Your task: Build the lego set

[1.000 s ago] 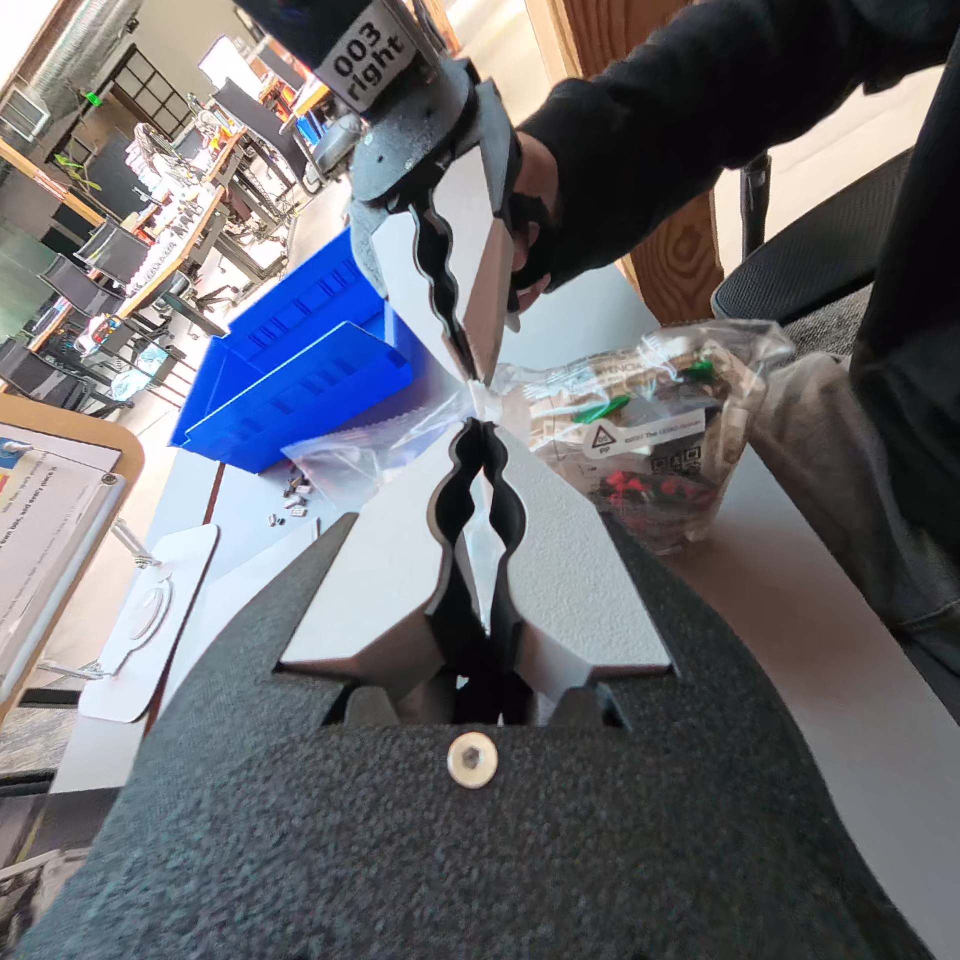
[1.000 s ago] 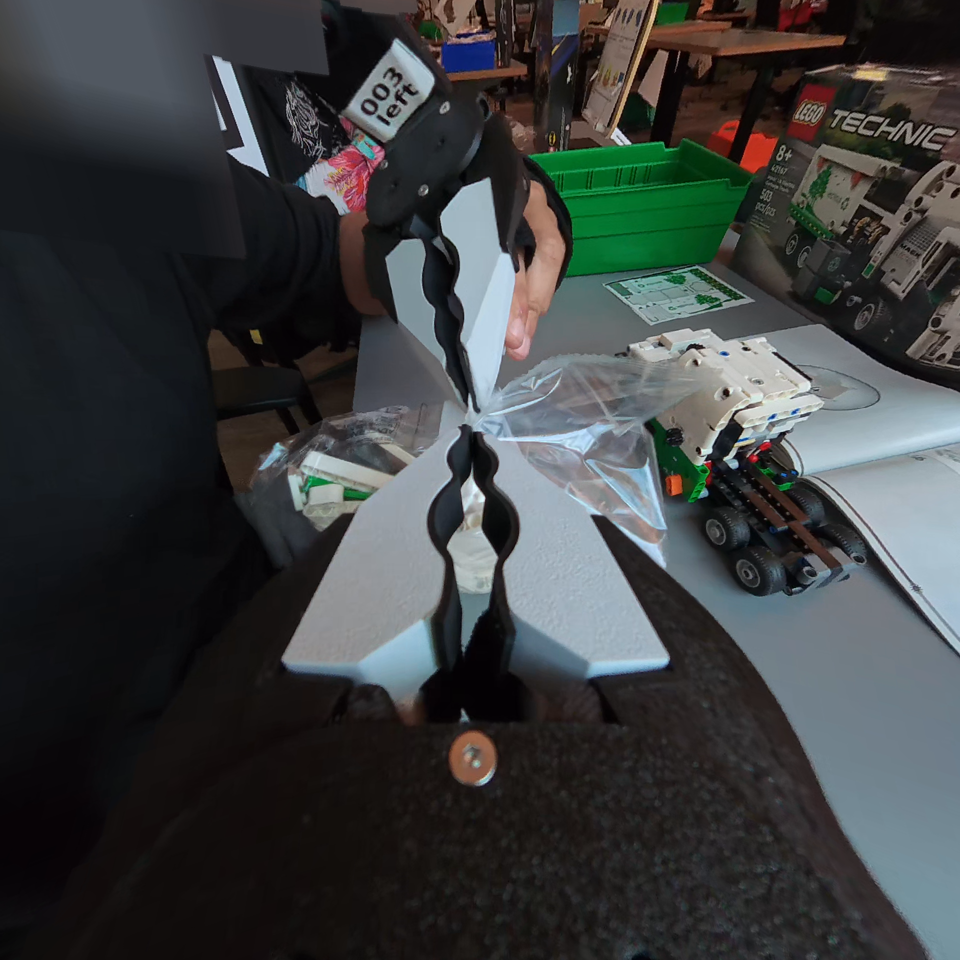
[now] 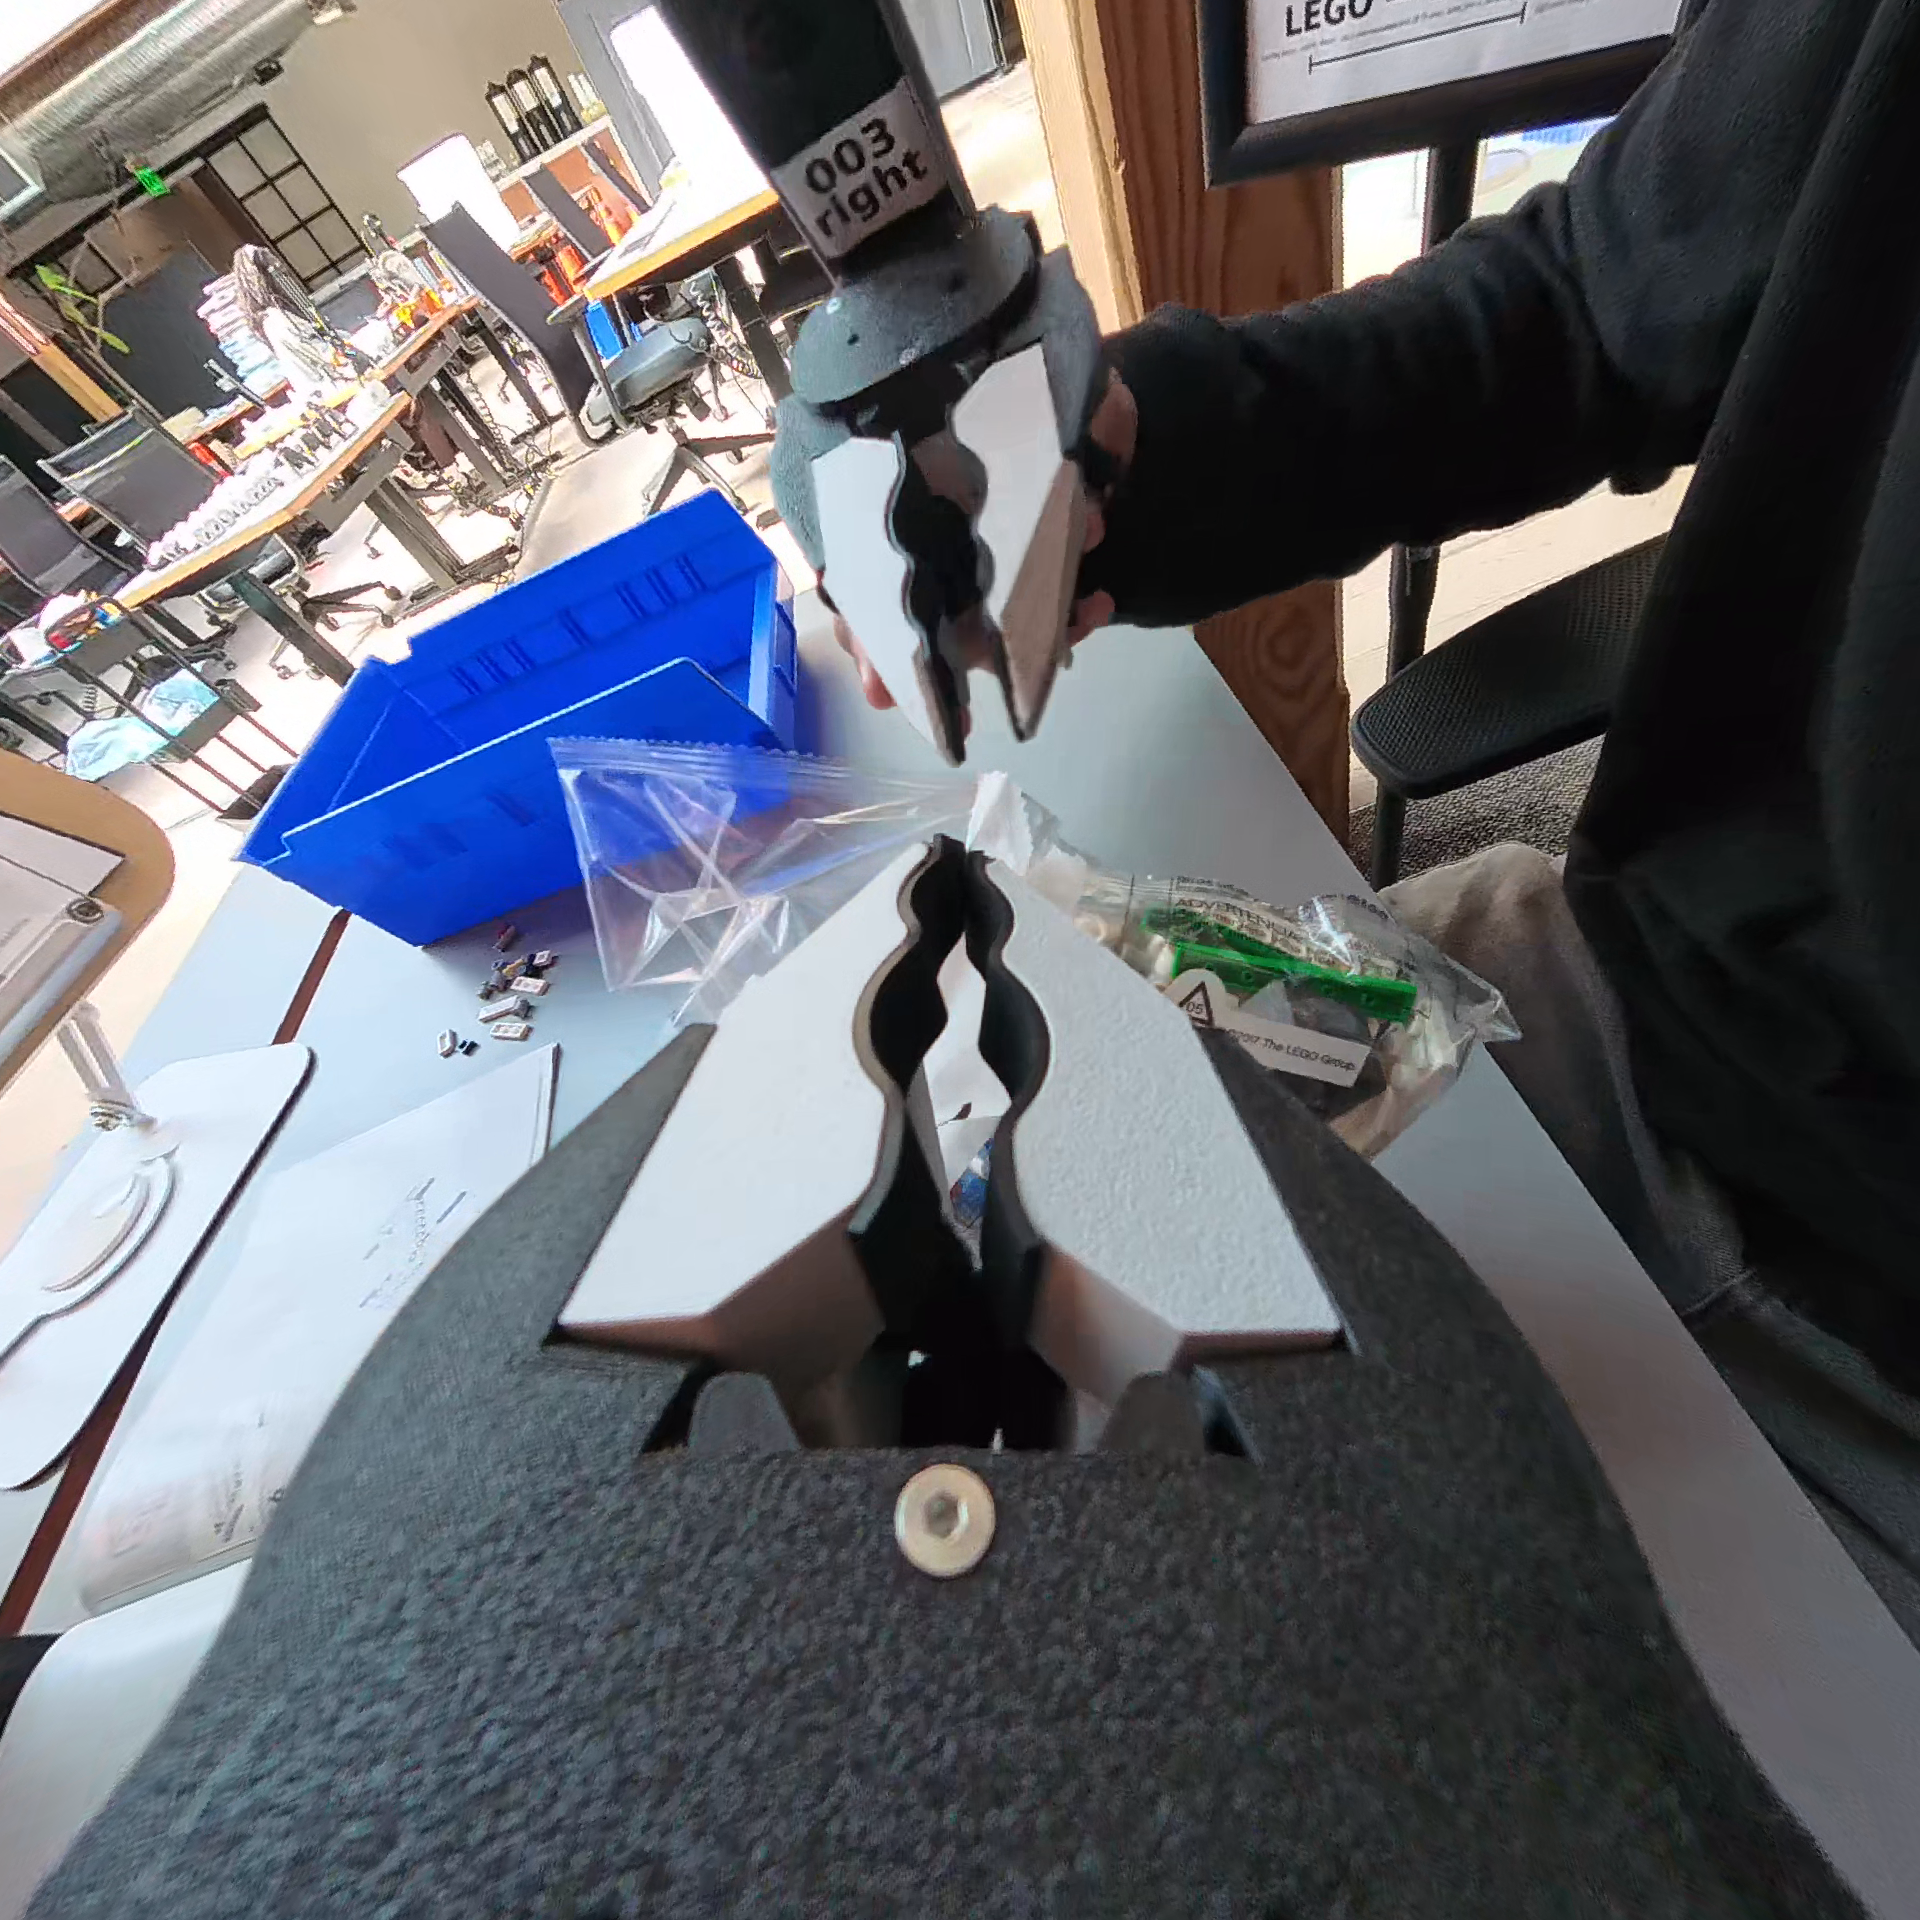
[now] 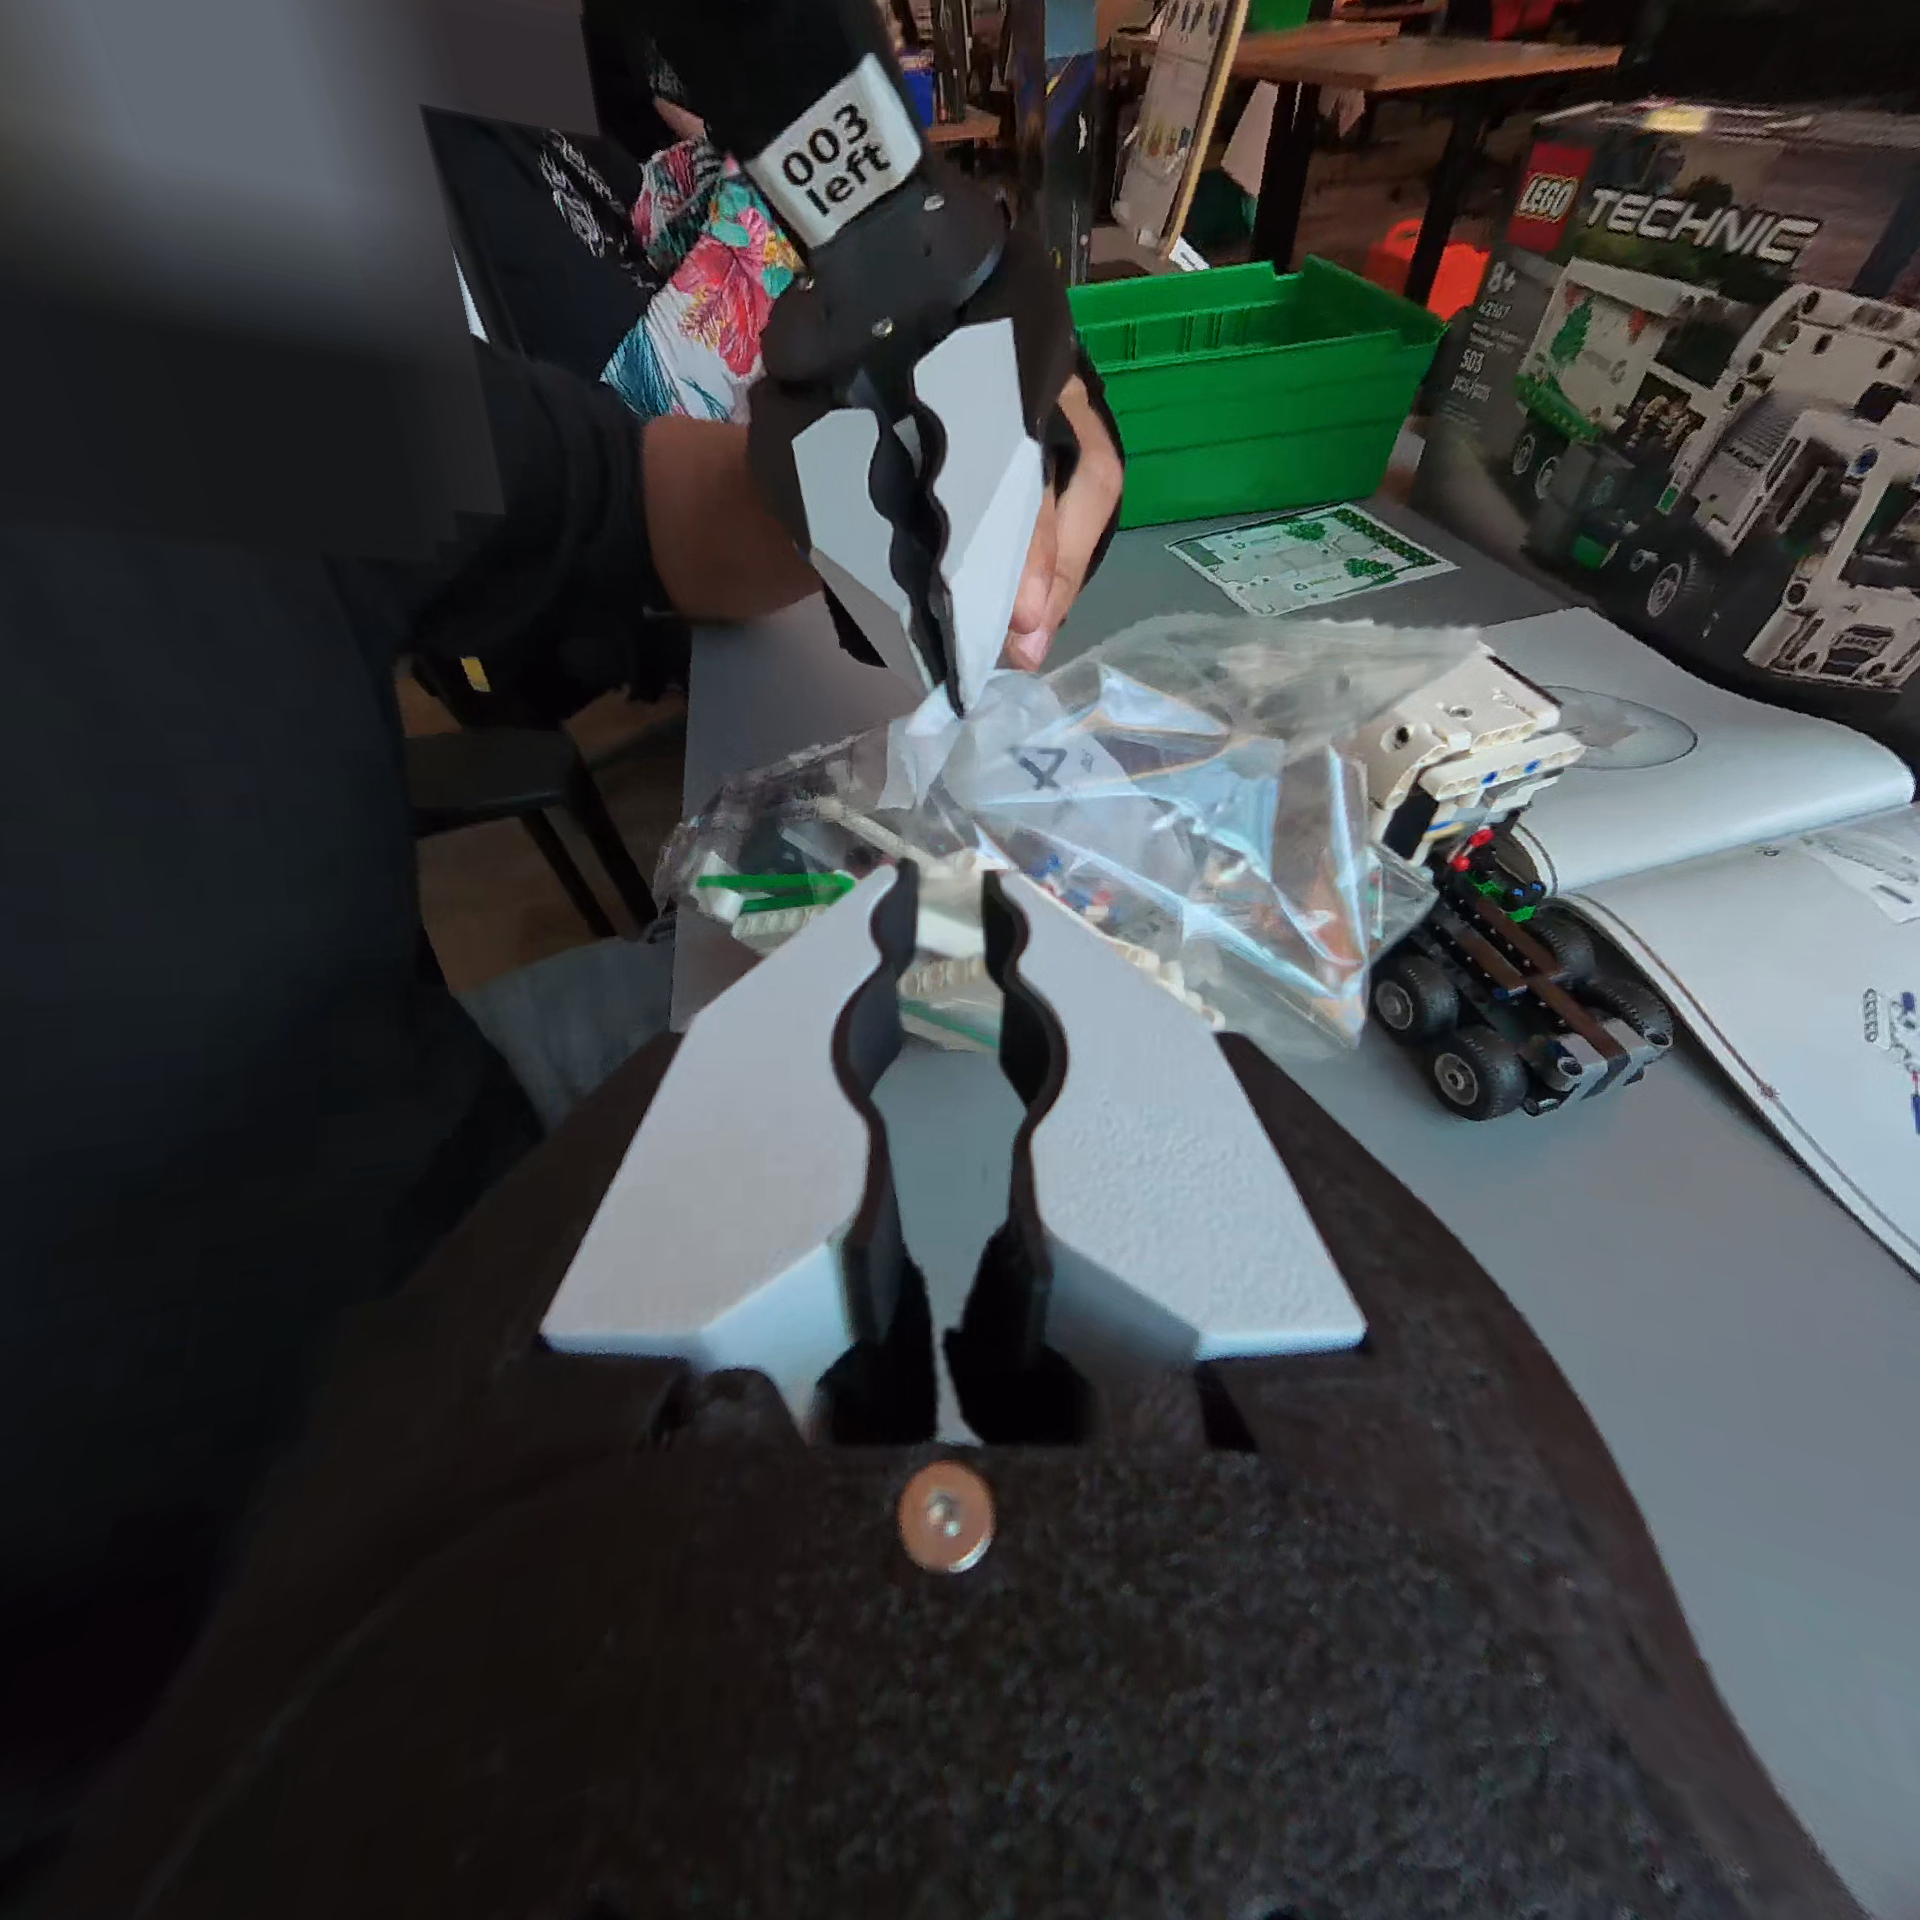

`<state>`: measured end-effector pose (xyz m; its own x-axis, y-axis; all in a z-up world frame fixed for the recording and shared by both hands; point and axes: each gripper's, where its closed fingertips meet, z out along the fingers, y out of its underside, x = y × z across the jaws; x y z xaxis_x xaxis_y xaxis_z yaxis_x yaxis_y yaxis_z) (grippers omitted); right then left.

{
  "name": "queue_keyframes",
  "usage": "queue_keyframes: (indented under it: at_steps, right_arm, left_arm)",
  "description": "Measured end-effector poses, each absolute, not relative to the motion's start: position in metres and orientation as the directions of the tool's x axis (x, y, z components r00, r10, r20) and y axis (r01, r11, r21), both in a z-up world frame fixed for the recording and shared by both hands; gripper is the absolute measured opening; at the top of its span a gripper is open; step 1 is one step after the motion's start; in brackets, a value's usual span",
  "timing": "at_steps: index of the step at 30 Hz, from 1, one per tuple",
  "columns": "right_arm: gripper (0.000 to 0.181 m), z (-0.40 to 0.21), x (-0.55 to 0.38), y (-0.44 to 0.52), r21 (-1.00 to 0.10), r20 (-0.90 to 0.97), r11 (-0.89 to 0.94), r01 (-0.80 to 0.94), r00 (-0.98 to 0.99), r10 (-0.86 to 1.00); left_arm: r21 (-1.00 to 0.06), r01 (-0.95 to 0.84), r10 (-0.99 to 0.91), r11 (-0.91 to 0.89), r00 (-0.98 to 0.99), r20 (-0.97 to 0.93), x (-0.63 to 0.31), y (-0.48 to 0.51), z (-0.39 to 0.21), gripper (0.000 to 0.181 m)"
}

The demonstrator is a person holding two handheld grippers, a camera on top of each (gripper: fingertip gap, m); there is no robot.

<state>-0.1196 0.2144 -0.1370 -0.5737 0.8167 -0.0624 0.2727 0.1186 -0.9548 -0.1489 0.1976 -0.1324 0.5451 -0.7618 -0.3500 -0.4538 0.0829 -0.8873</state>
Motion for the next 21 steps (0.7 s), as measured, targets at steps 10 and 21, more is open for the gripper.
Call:
queue_keyframes:
  at_steps: [10,21]
  right_arm:
    - [0.000,-0.146,-0.148,0.201,-0.904,0.150,0.331,0.270,-0.524,0.838]
    - [0.000,-0.141,-0.136,0.202,-0.933,0.156,0.303,0.195,-0.540,0.827]
  left_arm:
    - [-0.888,-0.456,-0.759,0.056,0.558,-0.335,-0.149,0.199,-0.136,0.000]
    - [-0.912,-0.402,-0.776,0.080,0.550,-0.310,-0.151,0.196,-0.137,0.000]
